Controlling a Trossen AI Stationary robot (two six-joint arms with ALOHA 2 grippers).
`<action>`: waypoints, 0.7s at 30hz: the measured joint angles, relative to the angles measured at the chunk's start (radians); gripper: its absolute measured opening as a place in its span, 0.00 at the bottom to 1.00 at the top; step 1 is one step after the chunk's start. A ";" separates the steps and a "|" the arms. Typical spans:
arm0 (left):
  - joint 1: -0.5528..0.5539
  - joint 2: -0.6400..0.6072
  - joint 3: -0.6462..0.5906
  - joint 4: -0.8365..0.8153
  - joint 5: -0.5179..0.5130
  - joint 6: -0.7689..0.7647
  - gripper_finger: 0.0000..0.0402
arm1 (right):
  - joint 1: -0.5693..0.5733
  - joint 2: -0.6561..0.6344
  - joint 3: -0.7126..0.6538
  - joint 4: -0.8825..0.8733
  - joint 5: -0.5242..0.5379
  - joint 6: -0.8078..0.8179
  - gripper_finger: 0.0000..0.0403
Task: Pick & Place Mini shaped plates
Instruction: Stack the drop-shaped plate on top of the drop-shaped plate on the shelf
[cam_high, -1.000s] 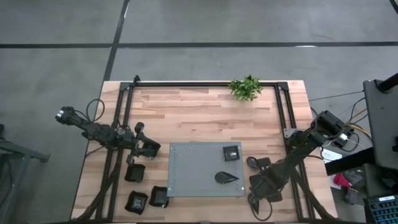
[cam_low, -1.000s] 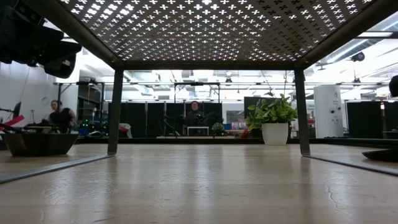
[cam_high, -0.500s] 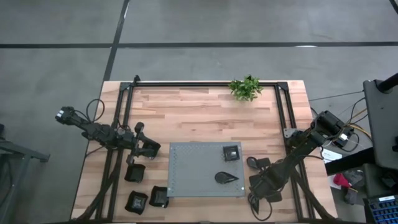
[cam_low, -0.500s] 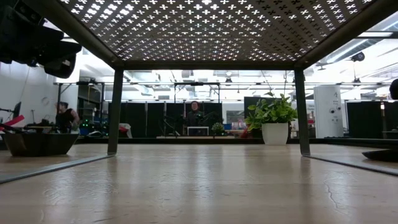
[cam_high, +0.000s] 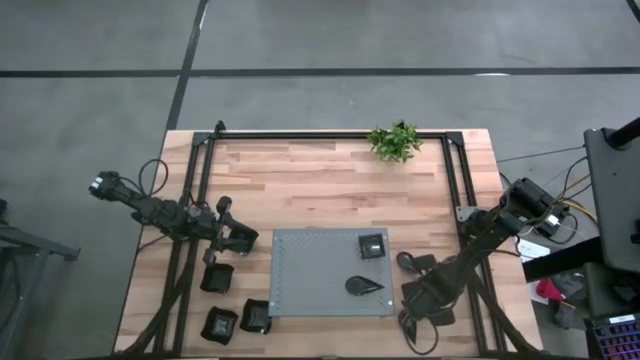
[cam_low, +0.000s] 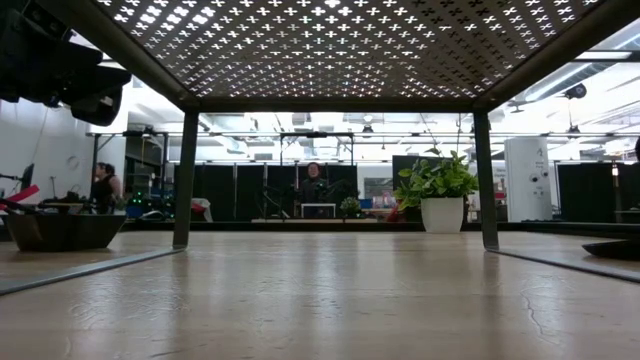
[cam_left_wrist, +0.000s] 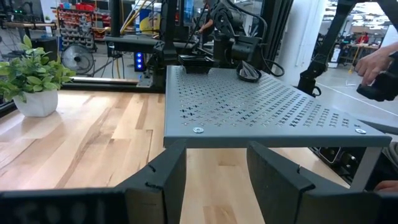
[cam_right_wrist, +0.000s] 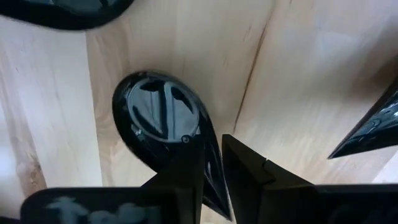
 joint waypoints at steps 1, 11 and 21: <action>0.000 0.000 0.000 0.000 0.000 0.000 0.41 | 0.001 0.000 -0.003 0.000 -0.006 0.000 0.13; 0.000 0.000 0.000 0.000 0.000 0.000 0.41 | 0.003 0.000 -0.016 0.001 -0.020 0.035 0.08; 0.000 0.000 0.000 0.000 0.000 0.000 0.41 | 0.003 -0.024 -0.013 -0.078 -0.089 0.099 0.02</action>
